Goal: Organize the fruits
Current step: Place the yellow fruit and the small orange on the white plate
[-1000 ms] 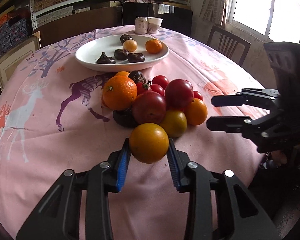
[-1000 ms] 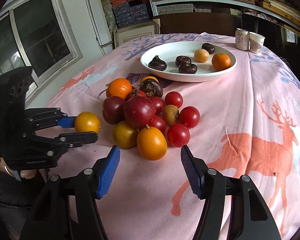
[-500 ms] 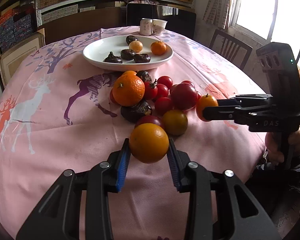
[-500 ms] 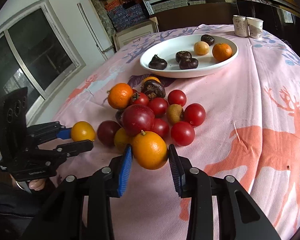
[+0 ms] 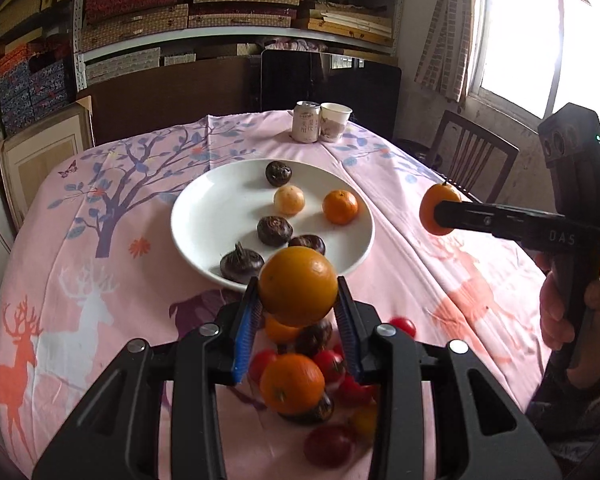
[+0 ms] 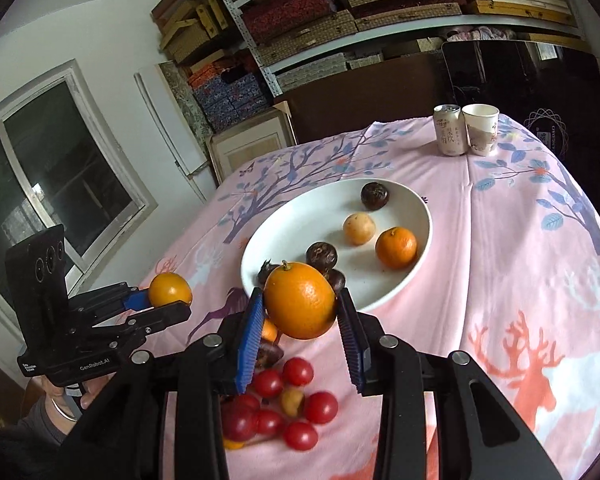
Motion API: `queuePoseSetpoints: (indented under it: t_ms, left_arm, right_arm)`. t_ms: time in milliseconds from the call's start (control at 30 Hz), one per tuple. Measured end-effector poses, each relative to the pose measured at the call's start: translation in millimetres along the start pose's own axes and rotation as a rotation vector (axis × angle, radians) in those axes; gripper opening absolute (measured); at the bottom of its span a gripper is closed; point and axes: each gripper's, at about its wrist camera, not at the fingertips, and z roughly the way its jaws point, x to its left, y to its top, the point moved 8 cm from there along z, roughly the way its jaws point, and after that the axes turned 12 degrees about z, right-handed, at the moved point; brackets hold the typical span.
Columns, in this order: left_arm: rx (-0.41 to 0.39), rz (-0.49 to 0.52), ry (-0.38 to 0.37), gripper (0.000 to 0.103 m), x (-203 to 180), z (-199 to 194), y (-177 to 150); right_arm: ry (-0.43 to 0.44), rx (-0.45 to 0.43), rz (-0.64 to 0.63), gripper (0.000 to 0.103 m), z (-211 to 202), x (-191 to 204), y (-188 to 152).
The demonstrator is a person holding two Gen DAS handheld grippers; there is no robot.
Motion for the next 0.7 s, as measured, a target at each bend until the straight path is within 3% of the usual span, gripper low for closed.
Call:
queuePoseSetpoints:
  t_ms: [267,367,467,567,700]
  left_arm:
    - [0.122,-0.078,-0.004,0.036,45,101,32]
    - [0.157,-0.110,-0.002,0.040,54,117,27]
    - [0.136,-0.127,-0.001,0.058,56,102,20]
    - [0.090,-0.114,-0.010,0.065,47,67,11]
    - [0.061,0.001,0.000,0.070,16,17,-21]
  right_arm:
    - [-0.091,0.040,0.026,0.038,71,-25,27]
    - [-0.114,0.013,0.030,0.053,74,-29,31]
    - [-0.115,0.004,0.012,0.055,64,-28,25]
    - [-0.099,0.007,0.004,0.055,46,-27,8]
    - [-0.103,0.014,-0.017,0.057,20,-30,-24]
